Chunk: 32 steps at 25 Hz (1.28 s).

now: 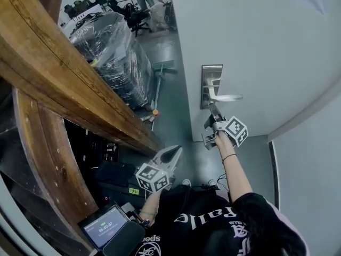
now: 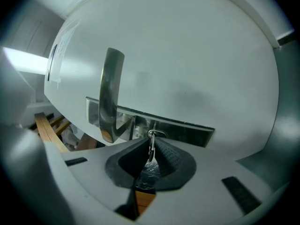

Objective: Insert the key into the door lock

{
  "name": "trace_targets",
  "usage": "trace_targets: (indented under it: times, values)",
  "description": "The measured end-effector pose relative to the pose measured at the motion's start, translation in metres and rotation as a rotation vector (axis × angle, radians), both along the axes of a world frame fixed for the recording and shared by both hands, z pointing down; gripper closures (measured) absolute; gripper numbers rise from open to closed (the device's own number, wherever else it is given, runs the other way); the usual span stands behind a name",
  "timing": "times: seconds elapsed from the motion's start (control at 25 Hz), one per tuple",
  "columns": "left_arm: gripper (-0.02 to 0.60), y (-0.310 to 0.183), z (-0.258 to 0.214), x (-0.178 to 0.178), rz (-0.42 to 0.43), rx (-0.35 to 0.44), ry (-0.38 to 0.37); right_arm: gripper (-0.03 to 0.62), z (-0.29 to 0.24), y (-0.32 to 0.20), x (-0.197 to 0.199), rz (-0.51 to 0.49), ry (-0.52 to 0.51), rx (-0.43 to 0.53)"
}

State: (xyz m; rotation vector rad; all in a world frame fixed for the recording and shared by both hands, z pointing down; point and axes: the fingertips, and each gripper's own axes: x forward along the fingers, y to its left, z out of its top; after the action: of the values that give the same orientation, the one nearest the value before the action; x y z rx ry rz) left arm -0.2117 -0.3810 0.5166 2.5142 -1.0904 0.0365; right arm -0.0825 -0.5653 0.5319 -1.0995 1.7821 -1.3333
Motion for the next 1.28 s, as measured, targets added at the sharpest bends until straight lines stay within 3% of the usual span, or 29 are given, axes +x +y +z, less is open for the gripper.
trace_targets:
  times: [0.28, 0.56, 0.96, 1.28]
  values:
    - [0.577, 0.001, 0.001, 0.017, -0.033, -0.001, -0.002, 0.556, 0.0, 0.025, 0.008, -0.107, 0.162, 0.041]
    - [0.577, 0.024, 0.003, 0.057, -0.075, 0.0, 0.008, 0.556, 0.035, 0.084, 0.029, -0.264, 0.303, -0.029]
    - [0.577, 0.073, 0.011, 0.098, -0.205, -0.047, 0.029, 0.557, 0.035, 0.15, 0.052, -0.451, 0.451, 0.051]
    - [0.577, 0.117, 0.013, 0.095, -0.244, -0.054, 0.026, 0.557, 0.022, 0.206, 0.048, -0.492, 0.461, 0.091]
